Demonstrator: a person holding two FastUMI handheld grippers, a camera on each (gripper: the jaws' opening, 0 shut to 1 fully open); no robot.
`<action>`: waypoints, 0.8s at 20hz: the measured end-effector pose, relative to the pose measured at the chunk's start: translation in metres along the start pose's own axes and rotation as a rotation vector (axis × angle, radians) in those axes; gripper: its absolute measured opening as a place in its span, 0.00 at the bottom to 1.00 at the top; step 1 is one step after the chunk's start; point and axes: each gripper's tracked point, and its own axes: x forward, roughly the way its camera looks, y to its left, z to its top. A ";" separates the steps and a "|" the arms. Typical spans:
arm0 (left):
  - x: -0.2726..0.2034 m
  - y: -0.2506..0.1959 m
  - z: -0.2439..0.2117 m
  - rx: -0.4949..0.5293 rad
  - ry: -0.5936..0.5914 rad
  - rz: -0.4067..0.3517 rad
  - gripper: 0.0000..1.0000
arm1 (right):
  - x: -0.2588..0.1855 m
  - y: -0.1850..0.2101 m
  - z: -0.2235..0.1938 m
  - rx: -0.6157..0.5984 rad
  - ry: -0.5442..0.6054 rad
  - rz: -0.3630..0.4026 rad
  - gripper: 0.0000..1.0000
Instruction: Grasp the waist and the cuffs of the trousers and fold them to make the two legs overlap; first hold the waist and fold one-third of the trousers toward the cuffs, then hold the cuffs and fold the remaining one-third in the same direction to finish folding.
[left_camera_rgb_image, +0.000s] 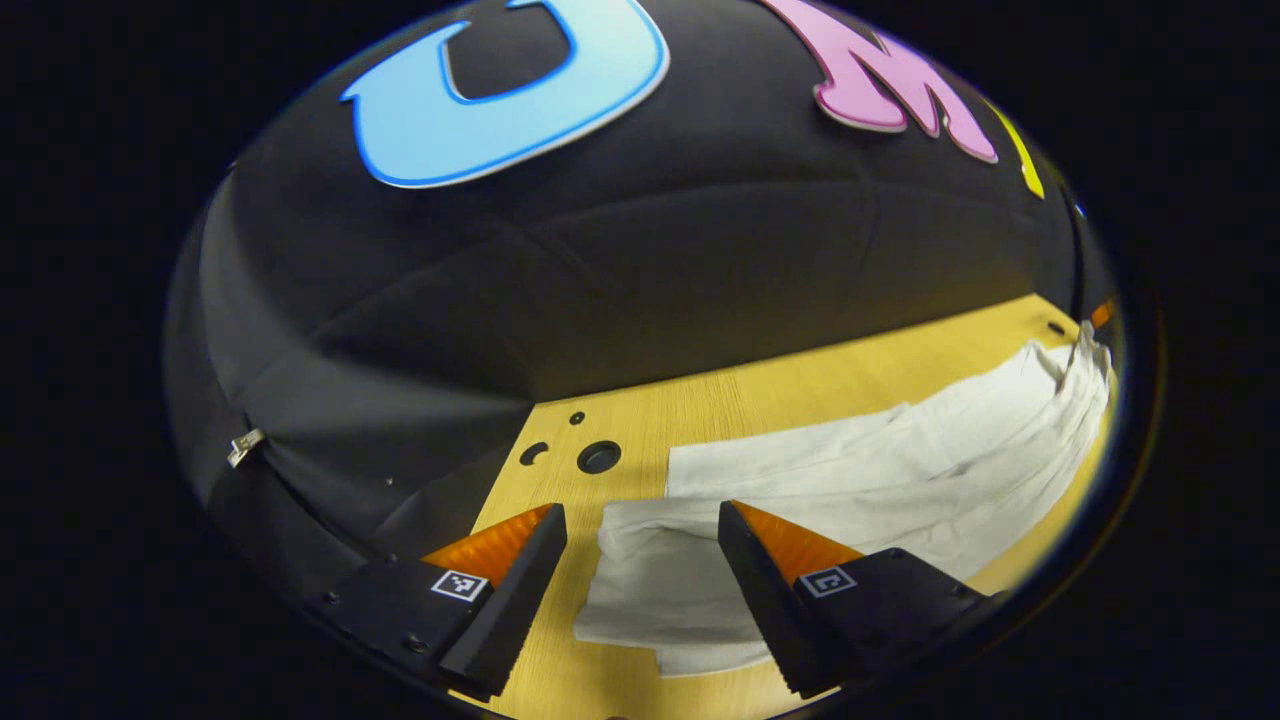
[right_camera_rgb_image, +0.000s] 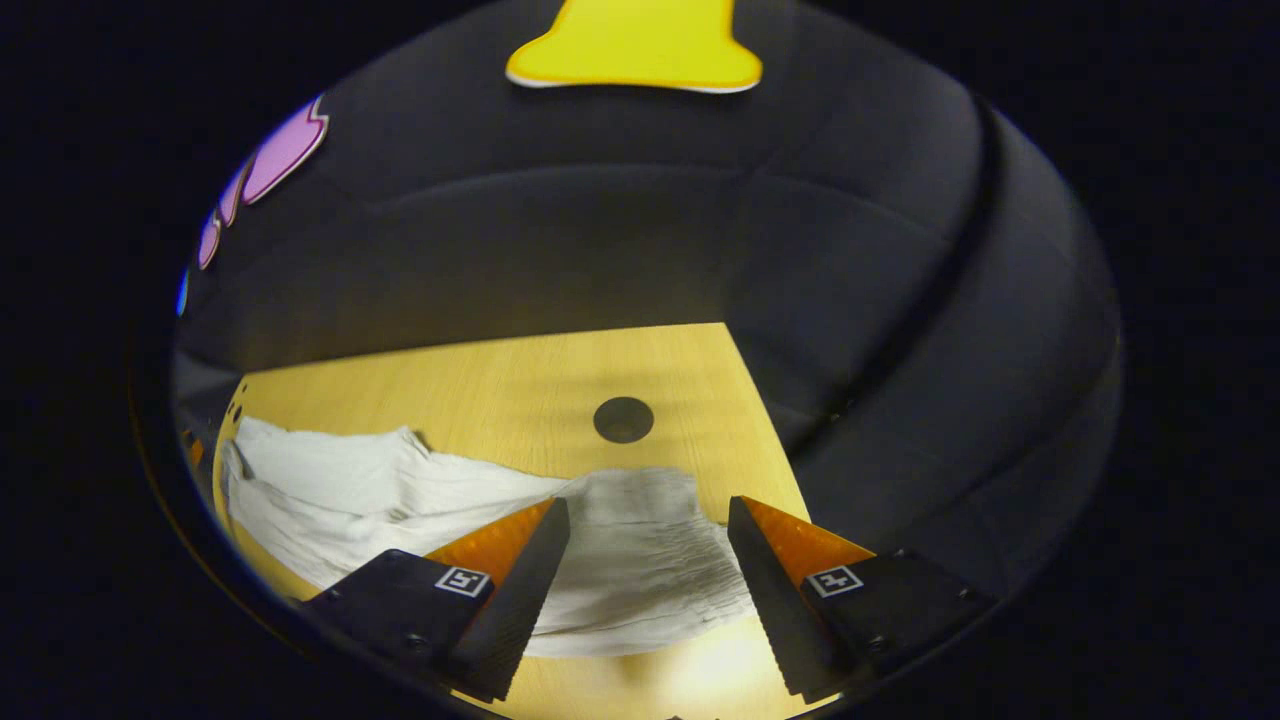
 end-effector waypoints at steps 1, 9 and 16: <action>-0.011 0.003 0.003 -0.022 -0.016 0.003 0.97 | -0.003 -0.008 -0.003 0.046 -0.022 -0.024 0.98; -0.087 0.008 -0.013 -0.203 -0.009 0.043 0.97 | -0.003 -0.039 -0.052 0.394 -0.103 -0.110 0.99; -0.133 -0.029 -0.062 -0.185 0.061 0.029 0.97 | 0.011 -0.045 -0.084 0.469 -0.069 -0.147 0.99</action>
